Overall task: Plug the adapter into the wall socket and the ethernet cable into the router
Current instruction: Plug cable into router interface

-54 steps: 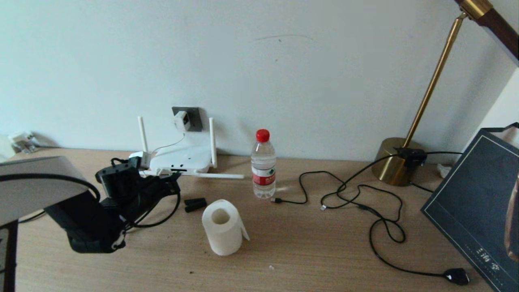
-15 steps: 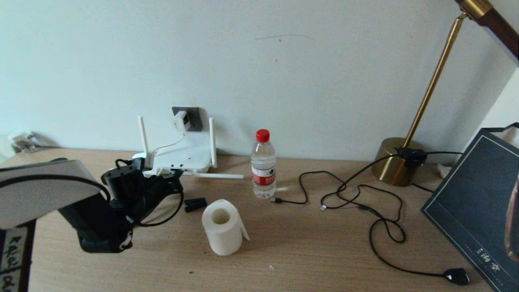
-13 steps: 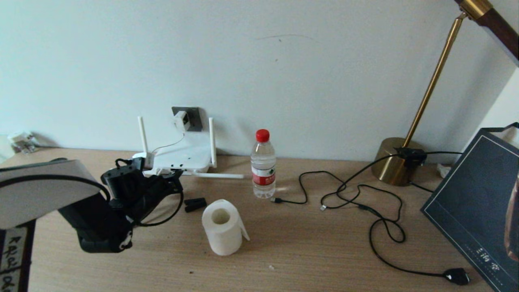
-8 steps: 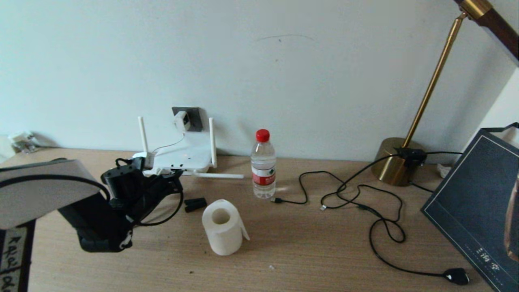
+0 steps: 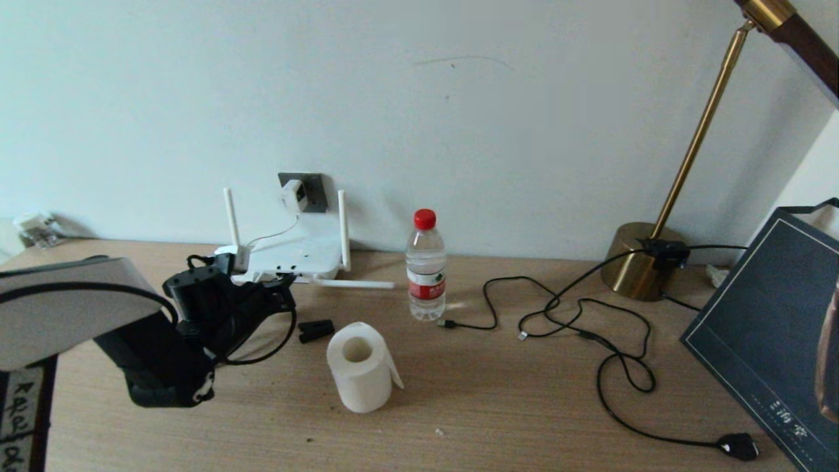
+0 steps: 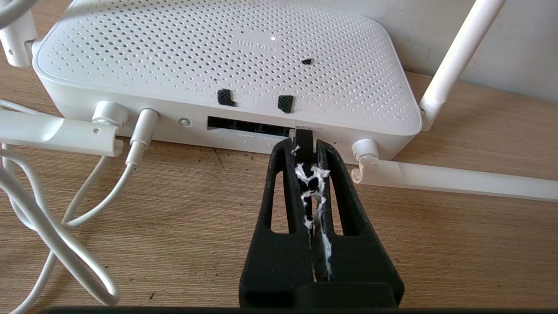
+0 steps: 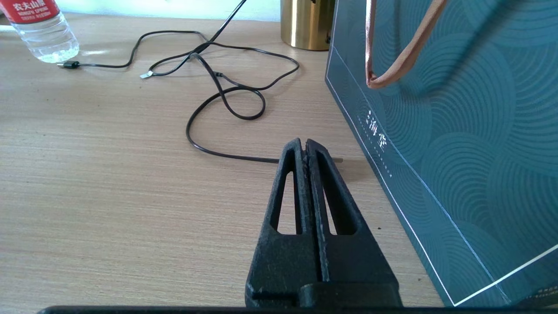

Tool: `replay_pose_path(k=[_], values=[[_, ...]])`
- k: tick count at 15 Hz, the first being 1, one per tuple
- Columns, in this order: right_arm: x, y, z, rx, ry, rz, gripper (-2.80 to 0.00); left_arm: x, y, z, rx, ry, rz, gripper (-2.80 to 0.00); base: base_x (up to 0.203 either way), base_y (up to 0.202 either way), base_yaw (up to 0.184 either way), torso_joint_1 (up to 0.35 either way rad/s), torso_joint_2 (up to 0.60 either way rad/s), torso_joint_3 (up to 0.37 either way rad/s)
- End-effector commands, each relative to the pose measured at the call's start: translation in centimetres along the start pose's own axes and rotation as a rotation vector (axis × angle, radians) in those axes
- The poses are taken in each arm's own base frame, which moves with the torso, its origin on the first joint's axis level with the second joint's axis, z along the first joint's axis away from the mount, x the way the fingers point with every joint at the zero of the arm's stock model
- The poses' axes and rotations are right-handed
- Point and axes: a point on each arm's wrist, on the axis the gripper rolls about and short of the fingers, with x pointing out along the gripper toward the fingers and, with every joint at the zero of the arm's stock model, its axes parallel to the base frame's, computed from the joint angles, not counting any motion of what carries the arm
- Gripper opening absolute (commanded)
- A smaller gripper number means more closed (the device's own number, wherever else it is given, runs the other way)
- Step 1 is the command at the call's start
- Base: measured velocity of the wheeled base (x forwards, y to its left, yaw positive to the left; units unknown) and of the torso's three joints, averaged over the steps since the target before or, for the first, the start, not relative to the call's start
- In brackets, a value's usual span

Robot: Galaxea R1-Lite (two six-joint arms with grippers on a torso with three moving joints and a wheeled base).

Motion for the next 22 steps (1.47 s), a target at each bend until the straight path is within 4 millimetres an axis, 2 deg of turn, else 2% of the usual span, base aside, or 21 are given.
replay_pose_path(k=[1, 8, 16, 22], values=[[0.0, 0.0, 0.0, 0.000, 0.001, 0.000, -2.80, 0.0, 0.0, 0.1, 0.000, -0.010, -0.003, -2.80, 0.000, 0.000, 0.000, 0.000, 0.00, 0.000], [0.0, 0.0, 0.0, 0.000, 0.001, 0.001, -2.80, -0.3, -0.1, 0.2, 0.001, -0.005, -0.006, -2.80, 0.000, 0.000, 0.000, 0.000, 0.00, 0.000], [0.0, 0.0, 0.0, 0.000, 0.001, 0.000, -2.80, -2.6, -0.5, 0.4, 0.019, -0.028, -0.012, -2.80, 0.000, 0.000, 0.000, 0.000, 0.00, 0.000], [0.0, 0.0, 0.0, 0.000, 0.001, 0.001, -2.80, -3.4, -0.1, 0.8, 0.021, -0.032, 0.002, -2.80, 0.000, 0.000, 0.000, 0.000, 0.00, 0.000]])
